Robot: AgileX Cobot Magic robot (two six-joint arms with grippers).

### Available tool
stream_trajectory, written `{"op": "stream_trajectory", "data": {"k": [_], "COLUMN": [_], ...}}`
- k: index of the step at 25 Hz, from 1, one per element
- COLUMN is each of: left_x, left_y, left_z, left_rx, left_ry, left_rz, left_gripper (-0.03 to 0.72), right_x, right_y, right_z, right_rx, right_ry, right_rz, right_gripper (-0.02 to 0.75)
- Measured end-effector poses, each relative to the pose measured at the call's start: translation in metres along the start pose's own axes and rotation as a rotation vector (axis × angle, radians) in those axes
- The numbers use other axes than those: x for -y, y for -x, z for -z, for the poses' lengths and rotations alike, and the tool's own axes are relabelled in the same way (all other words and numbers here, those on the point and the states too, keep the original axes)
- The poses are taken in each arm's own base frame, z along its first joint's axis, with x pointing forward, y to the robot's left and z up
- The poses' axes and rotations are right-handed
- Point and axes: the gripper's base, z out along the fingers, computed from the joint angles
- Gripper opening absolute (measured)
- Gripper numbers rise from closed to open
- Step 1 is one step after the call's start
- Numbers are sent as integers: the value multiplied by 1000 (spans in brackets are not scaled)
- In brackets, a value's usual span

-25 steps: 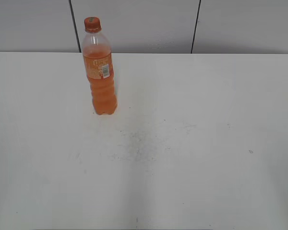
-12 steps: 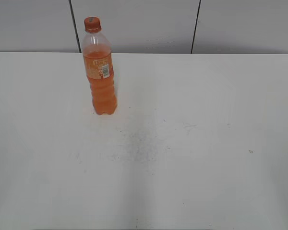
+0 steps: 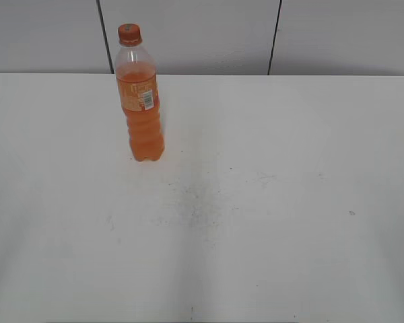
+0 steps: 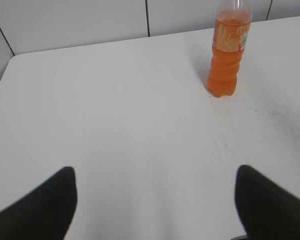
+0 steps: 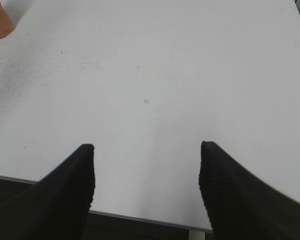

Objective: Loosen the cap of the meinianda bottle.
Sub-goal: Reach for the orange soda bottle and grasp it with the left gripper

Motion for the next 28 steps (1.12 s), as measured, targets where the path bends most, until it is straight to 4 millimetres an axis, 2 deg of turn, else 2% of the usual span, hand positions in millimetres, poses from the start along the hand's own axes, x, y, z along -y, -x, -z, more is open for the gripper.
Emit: {"op": "stream_trajectory", "data": {"k": [1,3,9,11,13,15,19,24,27,28], "left_x": [0,0,-1,-5,-10,-17,-25,-25,-43,-51], "left_y": [0,1,3,8,21,32,47,67,62,59], "left_z": [-1,-2,-3,-2,-2,-11,-58,-129,-178,-187], "left_rx": [-3,-12,-12,40,164,247,226,196,136,135], "left_ry": [0,-1,10,49,106,172,226,152,175,194], "left_rz": [0,1,-6,-26,-20,-4,-7,13,104,141], "left_gripper": [610,626,549,543,539,536,533,522,519,519], "right_x": [0,0,0,0,0,0,0,-1,-2,-2], "right_y": [0,0,0,0,0,0,0,0,1,1], "right_z": [0,0,0,0,0,0,0,0,0,0], "right_rx": [0,0,0,0,1,1,1,4,7,7], "right_ry": [0,0,0,2,2,3,4,13,24,25], "right_rz": [0,0,0,-1,-2,-2,-3,-8,-15,-17], "right_gripper": [492,492,492,492,492,492,492,492,492,492]}}
